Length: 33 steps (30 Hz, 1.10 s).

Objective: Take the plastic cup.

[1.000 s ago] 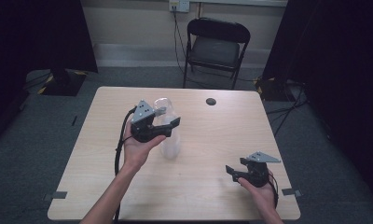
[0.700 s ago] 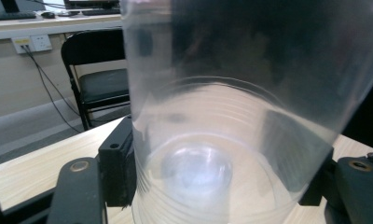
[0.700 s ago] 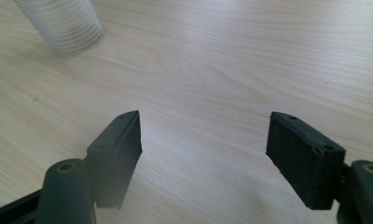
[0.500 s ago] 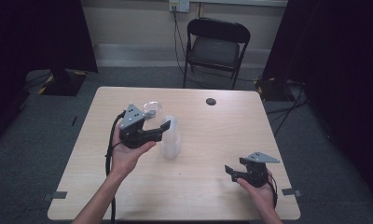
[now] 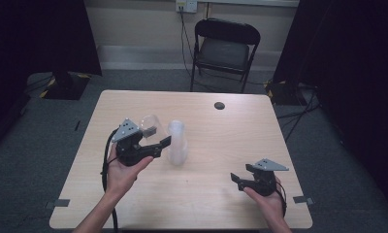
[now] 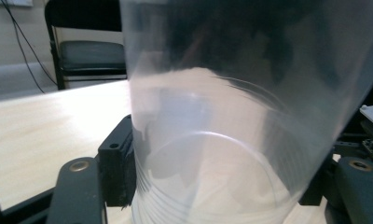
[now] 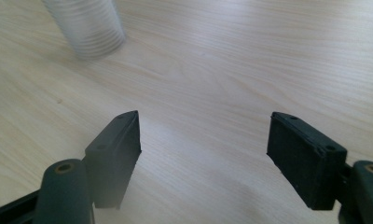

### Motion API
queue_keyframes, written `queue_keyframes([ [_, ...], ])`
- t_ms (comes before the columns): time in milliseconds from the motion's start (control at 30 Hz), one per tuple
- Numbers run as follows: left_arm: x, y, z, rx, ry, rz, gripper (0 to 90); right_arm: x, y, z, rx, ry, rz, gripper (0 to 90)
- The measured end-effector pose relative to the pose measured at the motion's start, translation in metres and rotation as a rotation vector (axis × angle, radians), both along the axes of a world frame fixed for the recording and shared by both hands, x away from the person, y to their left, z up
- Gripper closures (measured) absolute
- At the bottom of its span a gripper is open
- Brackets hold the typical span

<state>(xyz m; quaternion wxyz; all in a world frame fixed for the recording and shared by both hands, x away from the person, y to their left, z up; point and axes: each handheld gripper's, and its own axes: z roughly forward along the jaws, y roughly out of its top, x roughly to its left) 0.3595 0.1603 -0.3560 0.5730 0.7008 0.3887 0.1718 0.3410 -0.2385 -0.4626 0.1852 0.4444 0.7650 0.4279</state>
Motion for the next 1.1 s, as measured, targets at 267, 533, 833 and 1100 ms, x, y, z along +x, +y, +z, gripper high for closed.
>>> queue_keyframes([
  [267,-0.007,0.004,-0.027,-0.013,0.086,-0.029,33.7,-0.006,0.012,0.004,-0.002,-0.036,0.058,25.7],
  [533,-0.016,0.007,-0.037,-0.040,0.157,-0.061,34.2,-0.014,0.029,0.007,0.025,-0.090,0.130,32.1],
  [833,-0.026,0.007,-0.068,-0.038,0.253,-0.066,35.5,-0.025,0.052,0.012,0.042,-0.143,0.206,40.1],
  [1100,-0.030,-0.004,-0.069,-0.079,0.296,-0.118,35.6,-0.032,0.087,0.009,0.028,-0.146,0.310,46.7],
])
